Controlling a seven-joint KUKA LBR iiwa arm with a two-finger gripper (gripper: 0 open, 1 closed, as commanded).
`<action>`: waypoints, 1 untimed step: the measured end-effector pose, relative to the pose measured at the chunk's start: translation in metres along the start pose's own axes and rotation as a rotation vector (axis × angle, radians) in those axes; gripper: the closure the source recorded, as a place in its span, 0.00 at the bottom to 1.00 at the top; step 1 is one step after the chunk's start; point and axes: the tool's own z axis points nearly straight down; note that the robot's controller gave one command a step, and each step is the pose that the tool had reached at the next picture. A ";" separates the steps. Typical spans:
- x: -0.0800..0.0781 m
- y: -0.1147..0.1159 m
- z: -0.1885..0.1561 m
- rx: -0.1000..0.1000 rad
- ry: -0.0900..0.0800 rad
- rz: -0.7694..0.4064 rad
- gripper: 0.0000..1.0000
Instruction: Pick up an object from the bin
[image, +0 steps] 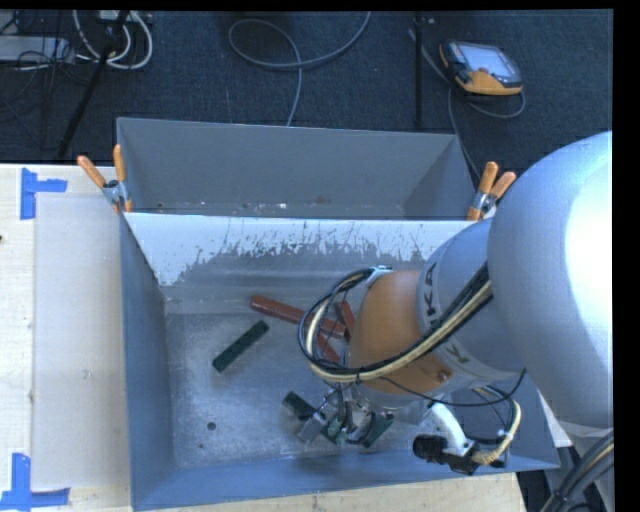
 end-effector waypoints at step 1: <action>0.000 0.000 -0.033 -0.002 -0.002 -0.001 1.00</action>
Offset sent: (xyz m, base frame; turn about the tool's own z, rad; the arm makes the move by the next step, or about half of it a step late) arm -0.0001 0.0000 0.0327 0.0000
